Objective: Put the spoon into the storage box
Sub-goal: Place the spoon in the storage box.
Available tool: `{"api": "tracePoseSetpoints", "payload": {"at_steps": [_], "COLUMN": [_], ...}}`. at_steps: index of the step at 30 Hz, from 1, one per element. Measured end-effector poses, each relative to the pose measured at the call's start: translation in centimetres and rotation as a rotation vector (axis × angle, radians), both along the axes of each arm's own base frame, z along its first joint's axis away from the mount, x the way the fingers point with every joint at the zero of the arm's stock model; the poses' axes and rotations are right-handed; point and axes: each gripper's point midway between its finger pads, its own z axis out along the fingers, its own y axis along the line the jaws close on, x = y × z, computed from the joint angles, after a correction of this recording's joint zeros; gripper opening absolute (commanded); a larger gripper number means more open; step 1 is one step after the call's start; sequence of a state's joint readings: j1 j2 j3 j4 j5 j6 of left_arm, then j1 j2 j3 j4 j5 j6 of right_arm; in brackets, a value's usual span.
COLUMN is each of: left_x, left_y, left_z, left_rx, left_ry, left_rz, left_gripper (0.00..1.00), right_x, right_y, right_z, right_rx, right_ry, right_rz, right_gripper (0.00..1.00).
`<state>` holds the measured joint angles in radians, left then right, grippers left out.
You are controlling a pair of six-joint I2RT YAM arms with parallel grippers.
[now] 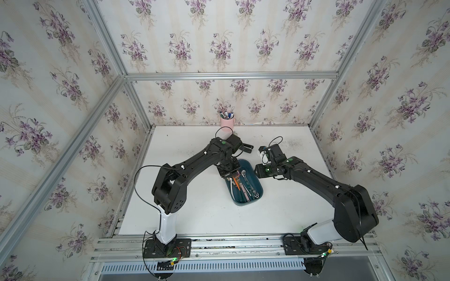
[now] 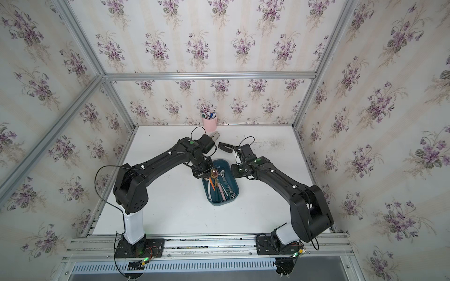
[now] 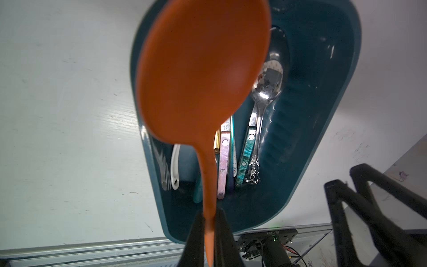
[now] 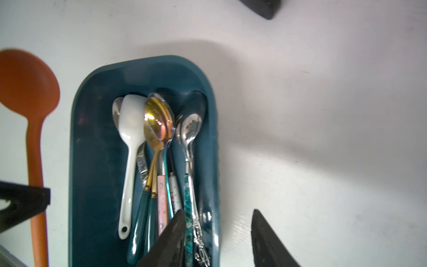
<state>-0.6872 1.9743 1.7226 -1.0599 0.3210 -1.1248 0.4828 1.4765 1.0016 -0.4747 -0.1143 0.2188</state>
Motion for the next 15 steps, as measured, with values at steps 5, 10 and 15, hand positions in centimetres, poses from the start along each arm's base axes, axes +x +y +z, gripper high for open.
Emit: {"api": "tracePoseSetpoints", "payload": {"at_steps": [5,10,15], "left_x": [-0.9,-2.3,-3.1], "left_y": [-1.4,-3.2,-4.6], "left_z": [-1.8,-3.2,-4.3], "left_rx": [-0.016,-0.038,-0.06], "left_ry": [0.069,0.134,0.176], "left_rz": [-0.032,-0.071,-0.094], "left_gripper": [0.01,0.01,0.01], "right_x": [-0.4,-0.9,-1.6], "right_y": [-1.7,-2.3,-2.2], "right_z": [-0.1,-0.3,-0.7], "right_rx": [0.034,0.05,0.062], "right_ry": [0.008,0.012,0.028], "right_rz": [-0.054,-0.067,-0.052], "right_gripper": [0.48,0.48,0.48]}}
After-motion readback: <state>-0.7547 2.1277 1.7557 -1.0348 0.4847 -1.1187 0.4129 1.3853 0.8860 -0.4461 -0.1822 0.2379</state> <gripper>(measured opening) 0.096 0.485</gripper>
